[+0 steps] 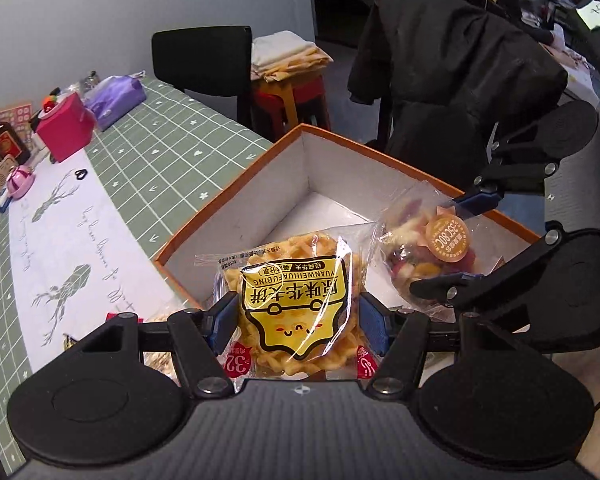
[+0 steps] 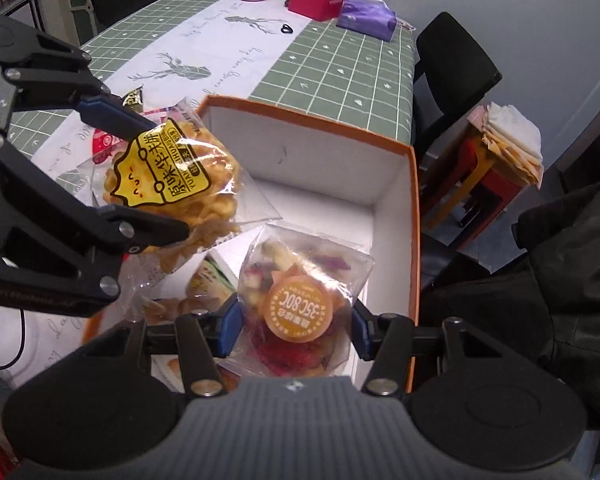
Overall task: Organize snacks
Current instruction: 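Carry both packs into the orange box and open both grippers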
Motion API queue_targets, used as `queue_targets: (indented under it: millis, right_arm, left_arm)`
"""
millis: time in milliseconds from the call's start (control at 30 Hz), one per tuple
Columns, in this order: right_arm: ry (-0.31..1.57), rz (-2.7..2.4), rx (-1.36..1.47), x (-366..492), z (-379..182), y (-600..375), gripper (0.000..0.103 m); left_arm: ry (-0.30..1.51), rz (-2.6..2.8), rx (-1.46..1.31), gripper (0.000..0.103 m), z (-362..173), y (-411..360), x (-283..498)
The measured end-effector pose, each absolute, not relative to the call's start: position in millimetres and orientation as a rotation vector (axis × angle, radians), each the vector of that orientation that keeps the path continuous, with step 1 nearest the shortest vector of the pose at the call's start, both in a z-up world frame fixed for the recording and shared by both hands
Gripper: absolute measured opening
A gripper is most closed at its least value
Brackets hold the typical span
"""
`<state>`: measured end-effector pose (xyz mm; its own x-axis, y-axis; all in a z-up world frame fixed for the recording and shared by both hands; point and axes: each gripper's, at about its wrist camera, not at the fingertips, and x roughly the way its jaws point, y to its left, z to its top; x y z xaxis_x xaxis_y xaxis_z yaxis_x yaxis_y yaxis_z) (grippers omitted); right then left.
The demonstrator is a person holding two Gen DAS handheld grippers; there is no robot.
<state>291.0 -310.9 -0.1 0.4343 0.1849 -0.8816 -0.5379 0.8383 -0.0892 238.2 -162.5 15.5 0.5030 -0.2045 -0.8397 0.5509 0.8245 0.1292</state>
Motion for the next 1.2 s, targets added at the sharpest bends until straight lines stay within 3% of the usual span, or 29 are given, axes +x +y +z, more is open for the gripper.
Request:
queue_targets:
  millis: [567, 933, 1200]
  right_arm:
    - [1.071, 0.517, -0.489, 320, -54, -305, 0.053]
    - [1.086, 0.543, -0.517, 329, -68, -297, 0.053]
    - [1.049, 0.552, -0.528, 322, -58, -298, 0.065]
  left_arm:
    - [0.978, -0.512, 0.708, 0.073, -37, -201, 274]
    - [1.015, -0.52, 0.679, 0.078, -53, -196, 289]
    - [1.052, -0.516, 0.539, 0.081, -40, -183, 296]
